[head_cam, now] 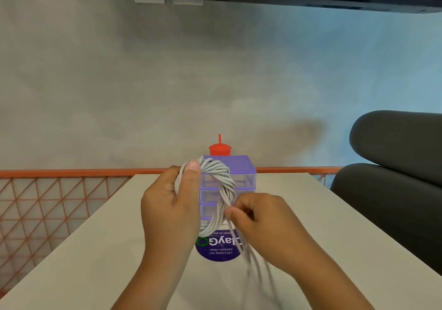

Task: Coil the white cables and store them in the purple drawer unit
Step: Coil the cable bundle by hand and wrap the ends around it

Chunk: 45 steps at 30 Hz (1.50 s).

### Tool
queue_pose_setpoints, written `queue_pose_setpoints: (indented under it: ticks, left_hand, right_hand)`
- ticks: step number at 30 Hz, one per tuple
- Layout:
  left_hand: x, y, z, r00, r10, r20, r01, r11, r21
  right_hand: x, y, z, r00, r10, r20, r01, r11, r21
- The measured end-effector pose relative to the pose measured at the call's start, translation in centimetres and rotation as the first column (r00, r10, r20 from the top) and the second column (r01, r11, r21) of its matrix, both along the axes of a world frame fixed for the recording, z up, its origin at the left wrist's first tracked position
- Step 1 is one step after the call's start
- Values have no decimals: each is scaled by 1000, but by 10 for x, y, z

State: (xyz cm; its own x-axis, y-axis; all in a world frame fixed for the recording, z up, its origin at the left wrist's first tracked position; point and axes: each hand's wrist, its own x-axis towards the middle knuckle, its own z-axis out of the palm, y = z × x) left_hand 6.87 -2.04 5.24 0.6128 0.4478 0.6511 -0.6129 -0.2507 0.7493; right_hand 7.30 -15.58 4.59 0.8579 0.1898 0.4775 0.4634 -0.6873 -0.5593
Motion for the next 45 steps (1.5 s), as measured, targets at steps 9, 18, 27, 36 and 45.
queue_pose_setpoints:
  ticks: [9,18,27,36,45]
  left_hand:
    - [-8,-17,-5,976,59,212,-105,971,214]
    - [-1,-3,-2,988,125,91,-130,990,54]
    - [3,-2,-1,999,-36,-21,33,989,-144]
    - [-8,-15,-1,988,65,138,-82,990,118]
    - [10,14,2,997,18,-78,-32,981,-191]
  right_hand:
    - [-3,14,-9,985,-127,115,118,990,81]
    - [9,-3,-1,975,160,152,-207,901,380]
    - [7,-7,-2,999,31,-39,-24,983,180]
    - [2,14,-10,994,-88,-68,90,996,21]
    - [5,2,-2,978,176,-116,-152,971,186]
